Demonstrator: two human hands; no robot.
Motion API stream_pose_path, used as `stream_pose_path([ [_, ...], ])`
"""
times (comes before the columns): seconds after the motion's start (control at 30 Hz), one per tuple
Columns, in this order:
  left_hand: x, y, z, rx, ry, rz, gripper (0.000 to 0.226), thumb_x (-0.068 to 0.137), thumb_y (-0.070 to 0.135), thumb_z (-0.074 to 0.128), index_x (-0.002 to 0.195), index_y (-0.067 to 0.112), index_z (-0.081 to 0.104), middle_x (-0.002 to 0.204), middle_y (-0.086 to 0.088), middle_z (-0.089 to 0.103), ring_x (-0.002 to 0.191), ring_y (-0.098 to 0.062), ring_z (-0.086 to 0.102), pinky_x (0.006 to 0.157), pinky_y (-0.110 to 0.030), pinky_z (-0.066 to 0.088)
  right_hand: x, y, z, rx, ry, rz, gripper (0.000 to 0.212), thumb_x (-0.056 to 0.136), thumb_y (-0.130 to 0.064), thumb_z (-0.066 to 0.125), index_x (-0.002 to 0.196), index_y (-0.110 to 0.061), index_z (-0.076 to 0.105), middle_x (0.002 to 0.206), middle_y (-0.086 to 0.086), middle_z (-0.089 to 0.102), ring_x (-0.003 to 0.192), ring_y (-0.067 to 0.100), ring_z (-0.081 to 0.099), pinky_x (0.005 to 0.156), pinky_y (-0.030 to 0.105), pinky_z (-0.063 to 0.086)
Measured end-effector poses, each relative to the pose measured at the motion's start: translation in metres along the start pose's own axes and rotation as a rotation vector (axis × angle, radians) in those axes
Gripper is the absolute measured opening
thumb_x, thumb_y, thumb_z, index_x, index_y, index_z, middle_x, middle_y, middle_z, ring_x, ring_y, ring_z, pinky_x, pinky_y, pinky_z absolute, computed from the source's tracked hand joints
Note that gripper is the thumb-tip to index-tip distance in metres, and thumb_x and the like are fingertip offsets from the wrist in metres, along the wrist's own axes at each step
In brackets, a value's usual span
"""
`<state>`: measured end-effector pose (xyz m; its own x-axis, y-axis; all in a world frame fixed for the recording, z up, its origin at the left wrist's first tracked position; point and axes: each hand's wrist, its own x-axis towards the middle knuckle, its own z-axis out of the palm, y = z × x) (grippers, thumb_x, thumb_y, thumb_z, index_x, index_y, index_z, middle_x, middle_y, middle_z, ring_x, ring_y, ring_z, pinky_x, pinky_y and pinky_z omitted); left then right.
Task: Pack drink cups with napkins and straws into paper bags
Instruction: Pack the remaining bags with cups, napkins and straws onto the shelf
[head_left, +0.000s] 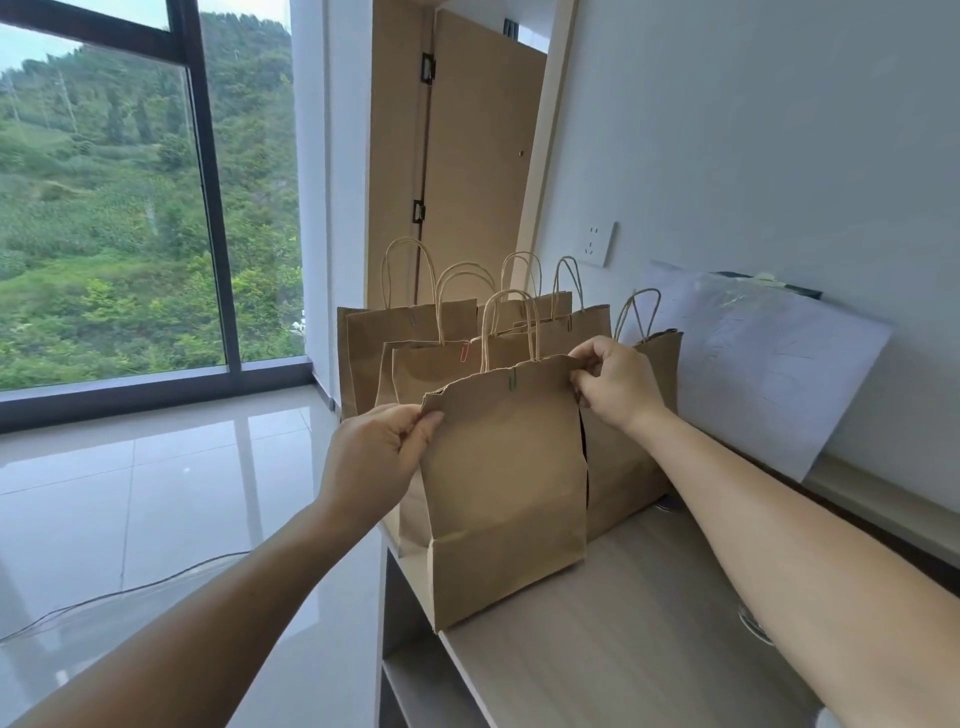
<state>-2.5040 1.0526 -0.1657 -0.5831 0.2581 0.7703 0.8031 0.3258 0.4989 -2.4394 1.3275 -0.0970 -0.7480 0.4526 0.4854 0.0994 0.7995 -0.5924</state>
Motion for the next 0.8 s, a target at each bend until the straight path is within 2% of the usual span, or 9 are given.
stream_pose_path([
  [0.13, -0.001, 0.002, -0.001, 0.009, -0.023, -0.015, 0.042, 0.092, 0.024, 0.068, 0.058, 0.006, 0.053, 0.050, 0.000, 0.042, 0.060, -0.020, 0.041, 0.052, -0.025, 0.033, -0.004, -0.003, -0.002, -0.017, 0.000, 0.012, 0.020, 0.089, -0.016, 0.064, 0.082, -0.034, 0.061, 0.069, -0.009, 0.069, 0.067, 0.014, 0.069, 0.079, 0.041, 0.058],
  [0.23, 0.000, 0.006, -0.001, 0.009, -0.045, -0.091, 0.038, 0.089, 0.028, 0.069, 0.060, 0.008, 0.054, 0.055, 0.003, 0.047, 0.058, -0.019, 0.044, 0.053, -0.023, 0.033, -0.011, -0.003, -0.007, -0.032, -0.013, -0.006, 0.021, 0.088, -0.017, 0.067, 0.104, -0.031, 0.062, 0.094, -0.014, 0.068, 0.091, 0.014, 0.066, 0.087, 0.034, 0.053],
  [0.33, 0.001, 0.018, -0.004, 0.061, -0.033, -0.151, 0.019, 0.086, 0.036, 0.069, 0.095, 0.019, 0.068, 0.089, 0.006, 0.063, 0.076, -0.015, 0.058, 0.064, -0.027, 0.042, -0.025, -0.005, -0.017, -0.060, 0.018, -0.052, 0.045, 0.090, -0.024, 0.068, 0.133, -0.023, 0.053, 0.123, -0.009, 0.060, 0.105, 0.010, 0.056, 0.089, 0.025, 0.039],
  [0.37, 0.000, 0.023, -0.004, 0.098, -0.015, -0.152, 0.034, 0.084, 0.038, 0.072, 0.114, 0.022, 0.064, 0.108, 0.005, 0.061, 0.092, -0.019, 0.059, 0.074, -0.030, 0.045, -0.031, -0.007, -0.021, -0.054, 0.026, -0.058, 0.049, 0.090, -0.026, 0.067, 0.136, -0.023, 0.051, 0.128, -0.008, 0.057, 0.103, 0.012, 0.058, 0.088, 0.025, 0.039],
  [0.43, -0.001, 0.035, -0.005, 0.174, 0.024, -0.109, 0.067, 0.079, 0.040, 0.076, 0.137, 0.024, 0.044, 0.133, -0.001, 0.046, 0.122, -0.024, 0.044, 0.099, -0.042, 0.038, -0.047, -0.011, -0.031, -0.058, 0.022, -0.071, 0.051, 0.091, -0.029, 0.066, 0.139, -0.024, 0.048, 0.135, -0.007, 0.053, 0.094, 0.011, 0.063, 0.083, 0.023, 0.042],
  [0.5, -0.005, 0.054, -0.005, 0.272, 0.044, -0.026, 0.080, 0.078, 0.042, 0.075, 0.144, 0.023, 0.034, 0.144, -0.003, 0.034, 0.135, -0.026, 0.028, 0.111, -0.046, 0.024, -0.068, -0.013, -0.043, -0.081, -0.012, -0.086, 0.053, 0.092, -0.031, 0.065, 0.140, -0.024, 0.046, 0.138, -0.006, 0.050, 0.089, 0.005, 0.062, 0.081, 0.024, 0.046],
  [0.6, -0.016, 0.088, 0.001, 0.420, -0.030, 0.068, 0.079, 0.081, 0.045, 0.068, 0.148, 0.022, 0.032, 0.157, -0.003, 0.020, 0.148, -0.026, 0.007, 0.118, -0.050, 0.009, -0.104, -0.010, -0.066, -0.123, -0.108, -0.097, 0.057, 0.093, -0.034, 0.064, 0.144, -0.022, 0.043, 0.143, -0.003, 0.044, 0.114, 0.012, 0.054, 0.097, 0.031, 0.045],
  [0.67, -0.025, 0.114, 0.009, 0.468, -0.120, 0.108, 0.075, 0.085, 0.048, 0.059, 0.149, 0.023, 0.030, 0.161, -0.003, 0.014, 0.150, -0.024, -0.005, 0.119, -0.052, 0.004, -0.129, -0.005, -0.085, -0.158, -0.163, -0.090, 0.058, 0.093, -0.037, 0.064, 0.145, -0.020, 0.042, 0.146, -0.003, 0.041, 0.126, 0.014, 0.047, 0.101, 0.028, 0.038],
  [0.8, -0.044, 0.168, 0.033, 0.438, -0.320, 0.081, 0.068, 0.091, 0.055, 0.046, 0.150, 0.025, 0.029, 0.163, -0.002, 0.010, 0.150, -0.021, -0.010, 0.119, -0.051, -0.001, -0.180, 0.010, -0.128, -0.197, -0.188, -0.053, 0.061, 0.091, -0.040, 0.066, 0.144, -0.020, 0.044, 0.150, -0.004, 0.038, 0.135, 0.013, 0.039, 0.110, 0.030, 0.033],
])
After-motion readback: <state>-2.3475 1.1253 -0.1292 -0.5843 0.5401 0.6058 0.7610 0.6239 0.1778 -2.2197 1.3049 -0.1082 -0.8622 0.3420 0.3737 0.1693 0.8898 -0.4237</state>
